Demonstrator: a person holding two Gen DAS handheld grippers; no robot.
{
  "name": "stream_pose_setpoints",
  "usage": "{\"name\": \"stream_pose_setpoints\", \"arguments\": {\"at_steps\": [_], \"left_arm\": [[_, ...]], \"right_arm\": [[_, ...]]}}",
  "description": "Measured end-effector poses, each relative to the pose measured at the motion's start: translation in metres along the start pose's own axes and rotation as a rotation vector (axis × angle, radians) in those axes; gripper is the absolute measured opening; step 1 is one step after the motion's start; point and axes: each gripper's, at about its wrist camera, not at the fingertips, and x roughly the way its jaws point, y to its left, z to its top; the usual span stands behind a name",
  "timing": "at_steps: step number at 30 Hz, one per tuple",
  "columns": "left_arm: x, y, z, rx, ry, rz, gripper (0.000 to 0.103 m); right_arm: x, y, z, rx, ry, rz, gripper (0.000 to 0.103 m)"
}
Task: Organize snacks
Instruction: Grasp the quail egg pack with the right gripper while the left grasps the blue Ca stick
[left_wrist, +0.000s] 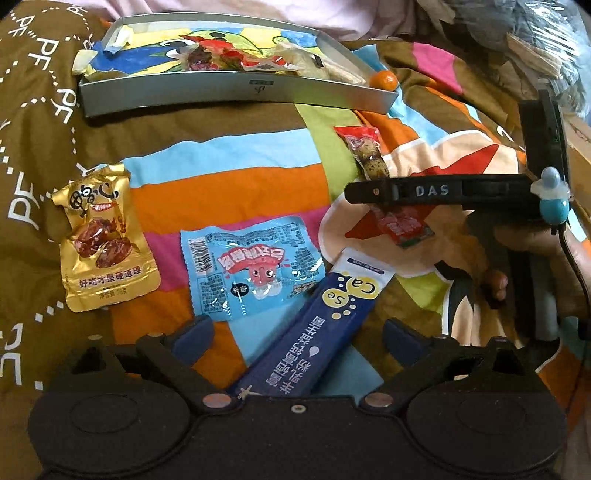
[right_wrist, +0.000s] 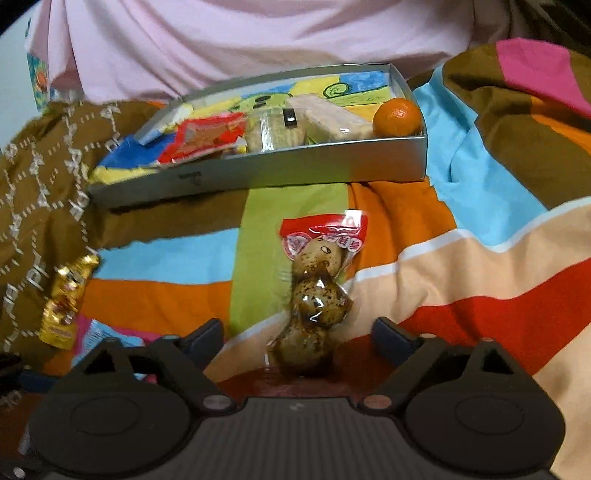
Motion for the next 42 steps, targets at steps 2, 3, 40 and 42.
{"name": "stream_pose_setpoints", "arguments": {"at_steps": [2, 3, 40, 42], "left_arm": [[-0.002, -0.001, 0.0, 0.008, 0.006, 0.004, 0.09], [-0.003, -0.002, 0.0, 0.014, 0.009, 0.009, 0.089], [-0.006, -0.019, -0.01, -0.083, 0.018, -0.049, 0.064], [-0.007, -0.02, -0.011, -0.081, 0.015, -0.075, 0.06]], "right_arm": [[-0.001, 0.003, -0.001, -0.02, 0.001, -0.029, 0.074], [-0.001, 0.002, -0.001, -0.016, 0.001, -0.038, 0.071], [-0.046, -0.001, -0.024, 0.034, 0.225, 0.076, 0.069], [-0.047, -0.003, -0.024, 0.055, 0.224, 0.086, 0.069]]}}
